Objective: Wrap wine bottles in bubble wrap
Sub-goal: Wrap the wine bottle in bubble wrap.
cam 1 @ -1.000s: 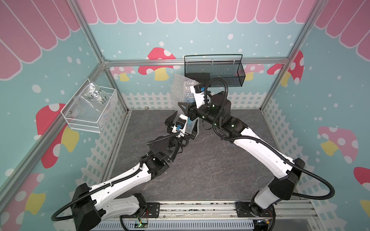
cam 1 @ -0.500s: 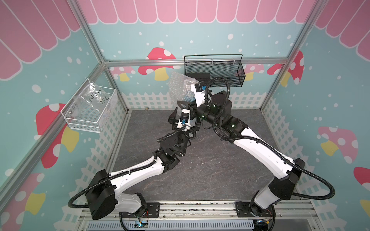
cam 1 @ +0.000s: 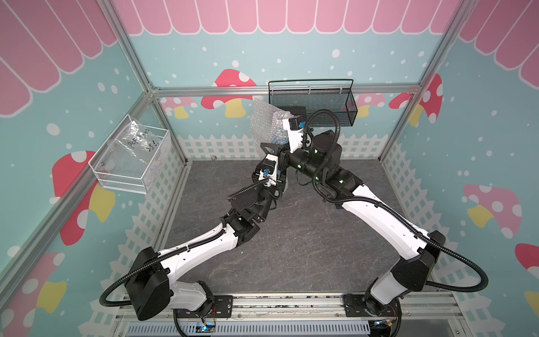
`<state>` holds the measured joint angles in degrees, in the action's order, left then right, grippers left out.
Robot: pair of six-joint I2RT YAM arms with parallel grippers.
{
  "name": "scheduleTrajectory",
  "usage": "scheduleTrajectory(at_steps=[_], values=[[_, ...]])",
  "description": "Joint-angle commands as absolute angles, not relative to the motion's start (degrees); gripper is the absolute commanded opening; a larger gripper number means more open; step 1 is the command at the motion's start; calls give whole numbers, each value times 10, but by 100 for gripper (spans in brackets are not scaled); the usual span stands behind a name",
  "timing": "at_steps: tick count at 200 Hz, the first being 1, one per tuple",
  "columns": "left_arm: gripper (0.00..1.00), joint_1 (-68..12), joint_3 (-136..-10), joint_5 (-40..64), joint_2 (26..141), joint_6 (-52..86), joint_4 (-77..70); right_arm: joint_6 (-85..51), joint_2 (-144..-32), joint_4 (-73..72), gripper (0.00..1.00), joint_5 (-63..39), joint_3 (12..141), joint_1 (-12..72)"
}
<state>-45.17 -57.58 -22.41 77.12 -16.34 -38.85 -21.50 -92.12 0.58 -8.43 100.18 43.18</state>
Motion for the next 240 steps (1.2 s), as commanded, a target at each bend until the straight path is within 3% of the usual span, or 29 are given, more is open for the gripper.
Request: scheduleTrajectory(at_steps=[1, 61, 87, 124, 164, 189, 205, 223, 230, 240], values=[[33, -418, -576, -88, 758, -122, -294, -264, -896, -92, 26, -258, 1046, 429], [31, -363, -592, 131, 723, -62, -273, -313, -912, -217, 63, -486, 1004, 391], [31, -342, -602, 217, 714, -30, -275, -342, -911, -281, 72, -557, 984, 379], [29, -320, -623, 343, 703, 14, -271, -353, -929, -292, 74, -610, 998, 372], [27, -295, -697, 557, 727, 86, -218, -375, -970, -307, 78, -692, 1024, 372], [26, -293, -721, 599, 737, 92, -173, -372, -975, -308, 78, -705, 1032, 368], [26, -293, -729, 602, 738, 86, -149, -360, -973, -293, 68, -697, 1036, 365], [28, -293, -730, 594, 739, 88, -142, -329, -975, -241, 33, -677, 1053, 363], [35, -293, -727, 573, 736, 91, -139, -320, -972, -230, 23, -664, 1053, 361], [55, -293, -716, 516, 725, 81, -122, -304, -963, -218, 16, -638, 1051, 359]])
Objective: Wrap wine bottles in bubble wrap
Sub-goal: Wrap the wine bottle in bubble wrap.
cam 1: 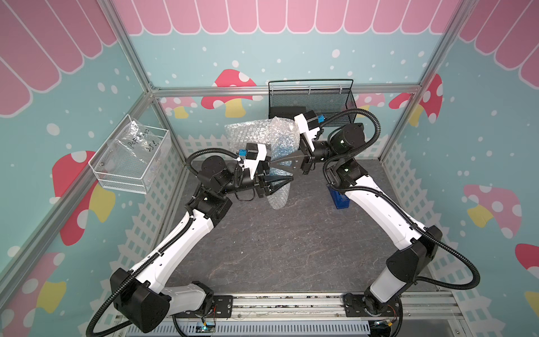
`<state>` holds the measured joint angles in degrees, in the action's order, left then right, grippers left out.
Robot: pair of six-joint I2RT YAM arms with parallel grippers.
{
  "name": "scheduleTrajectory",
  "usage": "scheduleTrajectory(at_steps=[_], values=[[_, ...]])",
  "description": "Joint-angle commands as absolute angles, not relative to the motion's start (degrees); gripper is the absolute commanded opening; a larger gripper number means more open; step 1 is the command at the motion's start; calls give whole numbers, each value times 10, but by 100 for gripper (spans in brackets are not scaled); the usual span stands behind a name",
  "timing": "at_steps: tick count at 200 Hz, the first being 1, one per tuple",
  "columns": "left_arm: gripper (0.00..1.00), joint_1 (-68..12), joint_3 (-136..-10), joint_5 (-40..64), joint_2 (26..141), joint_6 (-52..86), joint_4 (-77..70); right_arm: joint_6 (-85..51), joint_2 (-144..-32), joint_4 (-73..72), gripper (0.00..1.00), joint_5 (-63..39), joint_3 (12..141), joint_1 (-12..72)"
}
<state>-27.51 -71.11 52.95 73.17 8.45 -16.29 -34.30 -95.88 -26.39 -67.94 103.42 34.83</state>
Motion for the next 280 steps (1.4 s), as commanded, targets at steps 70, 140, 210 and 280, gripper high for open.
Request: scheduleTrajectory(at_steps=[70, 140, 210, 280], values=[[100, -346, -555, -4, 588, -32, -154, -140, -884, -98, 5, -220, 1043, 405], [100, -416, -537, -95, 637, -104, -282, -163, -901, -110, 5, -134, 1045, 446], [85, -436, -561, -176, 703, -153, -350, -190, -894, -98, 5, -146, 1044, 459], [25, -434, -597, -73, 697, -160, -279, -164, -913, -66, 53, -221, 1052, 455]])
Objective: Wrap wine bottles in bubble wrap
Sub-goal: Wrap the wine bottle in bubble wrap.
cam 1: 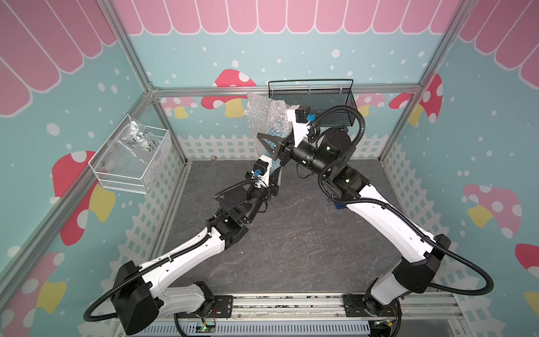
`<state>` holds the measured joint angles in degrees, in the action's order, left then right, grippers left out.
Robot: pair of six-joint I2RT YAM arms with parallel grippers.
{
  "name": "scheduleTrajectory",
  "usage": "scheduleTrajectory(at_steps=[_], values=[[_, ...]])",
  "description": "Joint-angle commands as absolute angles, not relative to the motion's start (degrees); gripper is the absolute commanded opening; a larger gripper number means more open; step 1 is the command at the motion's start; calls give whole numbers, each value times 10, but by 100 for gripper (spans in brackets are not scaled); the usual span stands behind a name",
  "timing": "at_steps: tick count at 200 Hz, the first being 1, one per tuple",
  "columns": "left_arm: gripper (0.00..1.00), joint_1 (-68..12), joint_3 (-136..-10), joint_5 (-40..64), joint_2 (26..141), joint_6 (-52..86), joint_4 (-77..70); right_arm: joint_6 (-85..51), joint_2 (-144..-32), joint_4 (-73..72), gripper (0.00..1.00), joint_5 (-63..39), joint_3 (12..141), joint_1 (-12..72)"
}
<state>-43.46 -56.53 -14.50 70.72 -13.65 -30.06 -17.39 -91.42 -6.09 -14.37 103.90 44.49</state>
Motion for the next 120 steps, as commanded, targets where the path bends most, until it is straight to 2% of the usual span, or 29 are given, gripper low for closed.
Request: scheduleTrajectory(at_steps=[1, 27, 36, 60, 81, 120], values=[[25, -434, -597, -70, 696, -160, -279, -163, -913, -66, 54, -226, 1052, 455], [24, -415, -599, 44, 669, -130, -241, -132, -908, -66, 77, -325, 1041, 436], [24, -399, -605, 105, 662, -107, -225, -118, -903, -65, 81, -354, 1034, 428], [23, -349, -620, 303, 649, -41, -209, -108, -889, -71, 85, -426, 1015, 399], [23, -338, -632, 414, 642, -26, -203, -119, -891, -78, 86, -486, 1014, 381], [22, -333, -711, 581, 670, -4, -96, -188, -917, -142, 87, -598, 1027, 359]])
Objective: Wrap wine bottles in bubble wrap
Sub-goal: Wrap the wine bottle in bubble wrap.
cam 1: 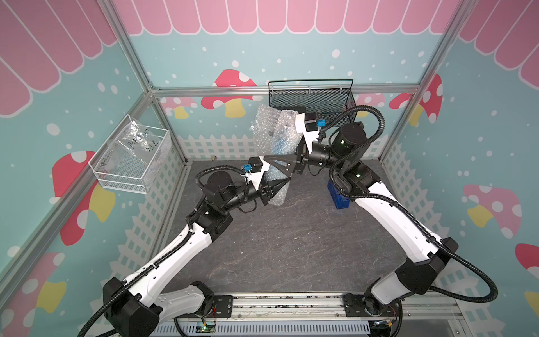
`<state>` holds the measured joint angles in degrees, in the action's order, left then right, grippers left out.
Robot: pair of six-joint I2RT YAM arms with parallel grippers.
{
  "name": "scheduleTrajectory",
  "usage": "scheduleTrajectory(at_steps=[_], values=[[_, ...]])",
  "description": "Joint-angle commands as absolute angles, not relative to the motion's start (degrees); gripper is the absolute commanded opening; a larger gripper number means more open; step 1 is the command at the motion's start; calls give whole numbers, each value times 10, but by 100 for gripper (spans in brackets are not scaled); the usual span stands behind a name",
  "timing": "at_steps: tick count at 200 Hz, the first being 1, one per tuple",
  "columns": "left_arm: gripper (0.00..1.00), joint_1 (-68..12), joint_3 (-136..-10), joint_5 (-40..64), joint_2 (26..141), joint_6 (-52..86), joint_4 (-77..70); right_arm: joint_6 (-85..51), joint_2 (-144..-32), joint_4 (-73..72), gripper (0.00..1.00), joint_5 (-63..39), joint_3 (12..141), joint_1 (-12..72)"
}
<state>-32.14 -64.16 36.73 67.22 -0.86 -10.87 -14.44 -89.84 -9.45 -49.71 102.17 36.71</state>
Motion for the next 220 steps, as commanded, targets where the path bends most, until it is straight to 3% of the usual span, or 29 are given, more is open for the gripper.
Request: scheduleTrajectory(at_steps=[1, 42, 50, 66, 80, 90, 93, 96, 118, 135, 170, 220], values=[[22, -333, -713, 583, 670, -4, -93, -190, -918, -143, 87, -600, 1028, 358], [21, -324, -720, 628, 669, -9, -48, -218, -928, -156, 85, -653, 1048, 350], [21, -323, -727, 619, 673, -17, -26, -225, -928, -158, 75, -653, 1051, 350], [26, -322, -729, 572, 673, -38, 5, -240, -933, -156, 41, -646, 1062, 350], [45, -322, -707, 495, 660, -34, -16, -245, -934, -152, 25, -633, 1065, 349], [80, -323, -682, 411, 642, -24, -41, -232, -930, -137, 20, -614, 1066, 348], [95, -324, -673, 379, 634, -22, -48, -226, -928, -127, 20, -599, 1068, 348], [99, -324, -664, 348, 627, -21, -53, -217, -926, -116, 18, -586, 1070, 348], [100, -324, -599, 138, 560, -45, -73, -146, -914, -24, 13, -440, 1097, 348], [99, -326, -540, 56, 509, -56, -119, -111, -899, 6, 10, -303, 1091, 358], [100, -329, -495, 49, 483, -41, -198, -108, -885, -23, 10, -127, 1052, 402], [100, -397, -519, 4, 568, -117, -255, -159, -898, -32, 8, -73, 1064, 437]])
